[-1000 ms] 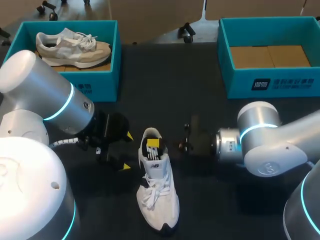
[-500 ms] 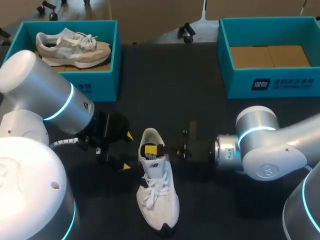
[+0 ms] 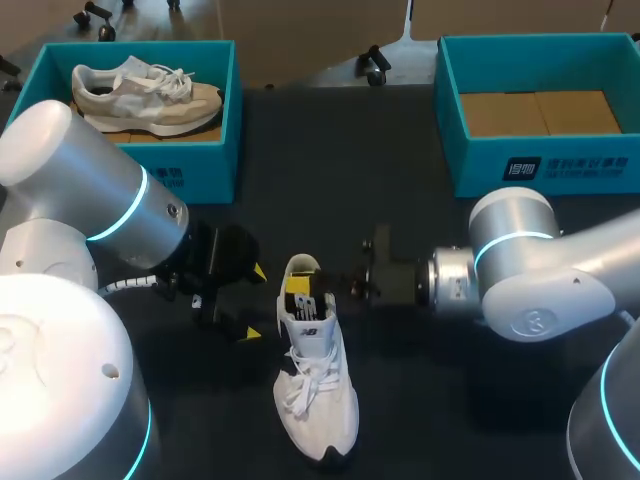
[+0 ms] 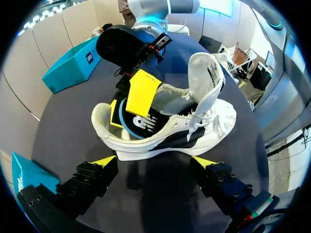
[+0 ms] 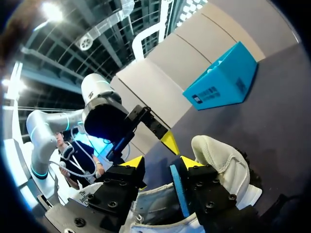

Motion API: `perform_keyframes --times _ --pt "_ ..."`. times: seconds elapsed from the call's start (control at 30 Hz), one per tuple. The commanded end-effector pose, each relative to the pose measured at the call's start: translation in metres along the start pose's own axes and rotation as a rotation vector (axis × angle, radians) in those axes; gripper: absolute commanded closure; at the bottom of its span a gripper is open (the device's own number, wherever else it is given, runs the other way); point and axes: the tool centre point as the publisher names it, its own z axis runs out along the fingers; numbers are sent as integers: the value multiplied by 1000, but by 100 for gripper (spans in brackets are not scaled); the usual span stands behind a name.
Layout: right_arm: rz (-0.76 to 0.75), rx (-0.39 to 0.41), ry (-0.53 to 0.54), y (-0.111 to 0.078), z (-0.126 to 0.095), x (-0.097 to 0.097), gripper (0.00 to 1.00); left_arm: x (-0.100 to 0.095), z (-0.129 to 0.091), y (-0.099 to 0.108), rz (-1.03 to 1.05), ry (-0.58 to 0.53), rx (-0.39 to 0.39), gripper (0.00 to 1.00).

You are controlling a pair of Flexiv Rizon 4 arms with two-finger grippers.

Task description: Take the shoe out of the shoebox, open the shoe tongue, remove and reinsert the insole, then place the shoe into the shoebox

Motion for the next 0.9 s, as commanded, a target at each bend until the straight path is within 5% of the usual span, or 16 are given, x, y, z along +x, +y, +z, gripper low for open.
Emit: perform_keyframes --times 0.03,0.2,0.67,0.77,0.9 --pt "1 4 -5 2 -2 1 67 0 -1 0 0 0 0 0" --pt "20 1 8 1 -3 -9 100 0 -1 0 0 0 0 0" --pt "96 -17 4 -21 -3 -12 100 0 -1 0 0 0 0 0" --pt "66 -23 -6 -15 -6 -6 64 0 -1 0 0 0 0 0" --pt "33 -12 -14 -6 -7 -2 53 0 -1 0 0 0 0 0"
